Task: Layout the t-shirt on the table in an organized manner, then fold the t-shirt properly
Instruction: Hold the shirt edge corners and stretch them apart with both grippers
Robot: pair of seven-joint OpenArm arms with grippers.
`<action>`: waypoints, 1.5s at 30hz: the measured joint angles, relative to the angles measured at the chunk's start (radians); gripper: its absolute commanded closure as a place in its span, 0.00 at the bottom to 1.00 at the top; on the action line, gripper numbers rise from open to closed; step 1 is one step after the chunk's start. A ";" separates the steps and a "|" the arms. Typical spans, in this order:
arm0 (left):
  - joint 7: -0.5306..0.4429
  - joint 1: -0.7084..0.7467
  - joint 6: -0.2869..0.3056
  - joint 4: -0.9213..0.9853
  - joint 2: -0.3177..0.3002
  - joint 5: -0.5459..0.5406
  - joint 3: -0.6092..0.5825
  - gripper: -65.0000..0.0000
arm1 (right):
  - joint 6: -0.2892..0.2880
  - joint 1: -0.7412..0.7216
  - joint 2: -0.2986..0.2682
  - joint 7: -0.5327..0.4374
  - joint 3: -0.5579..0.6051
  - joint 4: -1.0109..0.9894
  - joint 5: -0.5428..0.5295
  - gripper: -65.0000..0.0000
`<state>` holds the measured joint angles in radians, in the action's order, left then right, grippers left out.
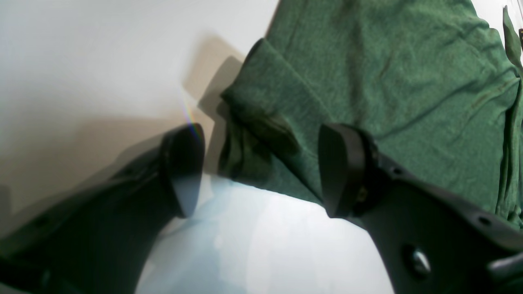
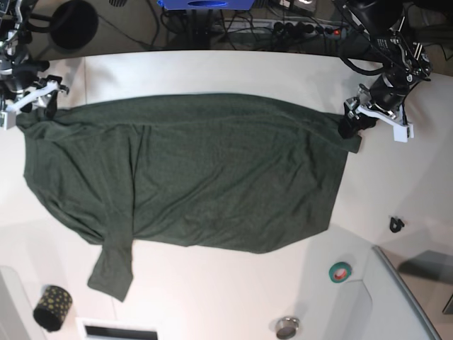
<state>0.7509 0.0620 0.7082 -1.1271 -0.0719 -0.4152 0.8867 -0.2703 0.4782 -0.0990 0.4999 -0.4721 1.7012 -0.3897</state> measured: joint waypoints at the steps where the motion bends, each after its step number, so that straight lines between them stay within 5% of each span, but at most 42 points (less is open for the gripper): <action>1: -0.001 0.002 0.000 0.000 0.000 0.000 0.000 0.36 | 0.000 0.000 0.000 0.000 0.000 0.000 0.000 0.49; 14: -0.003 0.008 0.004 0.004 -0.002 -0.005 0.002 0.37 | 0.000 0.002 0.000 0.000 0.000 0.000 0.000 0.49; 21: 0.006 0.008 -0.001 0.010 0.000 0.008 0.002 0.70 | 0.000 0.002 0.000 0.000 0.000 0.000 0.000 0.49; 33: -0.004 -0.018 0.011 0.090 -0.010 -0.032 0.008 0.74 | 0.000 0.002 0.000 0.000 0.000 0.000 0.000 0.49; 35: -0.007 -0.034 0.016 0.121 -0.019 -0.032 0.005 0.83 | 0.000 0.002 -0.001 0.000 0.000 0.000 0.000 0.49; 37: -0.007 -0.040 0.014 0.140 -0.024 -0.027 0.004 1.00 | -0.013 0.001 0.004 0.002 -0.038 0.000 -0.003 0.49; 43: -0.007 -0.040 0.015 0.142 -0.022 -0.032 0.004 1.00 | -0.002 -0.059 0.103 0.010 -0.294 -0.002 -0.018 0.48; 45: -0.003 -0.040 0.019 0.142 -0.023 -0.031 0.004 1.00 | -0.024 -0.088 0.097 0.022 -0.355 -0.023 -0.092 0.48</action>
<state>0.7475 0.0219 0.7273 -0.9855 -0.0948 -0.4461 0.8906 -0.2947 0.3901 -0.0025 0.5217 -0.8272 1.6787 -0.4812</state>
